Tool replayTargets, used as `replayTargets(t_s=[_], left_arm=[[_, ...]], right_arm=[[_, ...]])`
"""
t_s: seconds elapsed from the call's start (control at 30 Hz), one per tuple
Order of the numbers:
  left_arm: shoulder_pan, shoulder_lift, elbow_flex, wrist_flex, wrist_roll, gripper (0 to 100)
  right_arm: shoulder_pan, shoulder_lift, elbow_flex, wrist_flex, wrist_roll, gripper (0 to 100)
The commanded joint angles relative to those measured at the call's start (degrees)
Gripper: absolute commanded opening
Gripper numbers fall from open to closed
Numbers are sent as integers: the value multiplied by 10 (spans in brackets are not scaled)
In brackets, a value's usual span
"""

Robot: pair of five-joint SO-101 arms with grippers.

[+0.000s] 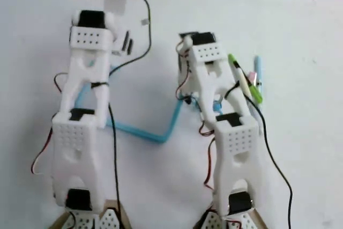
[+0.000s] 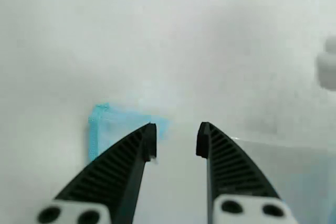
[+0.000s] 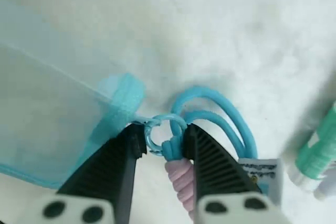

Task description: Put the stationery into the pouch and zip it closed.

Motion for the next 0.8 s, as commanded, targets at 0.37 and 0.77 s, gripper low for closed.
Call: replayTargets(t_s=[0.37, 0.77], left_arm=[[-122, -14, -298, 125, 70, 163], [-280, -146, -352, 127, 67, 163]], right_arm=[[-51, -211, -220, 6, 67, 19], [-182, -259, -403, 0, 113, 19]])
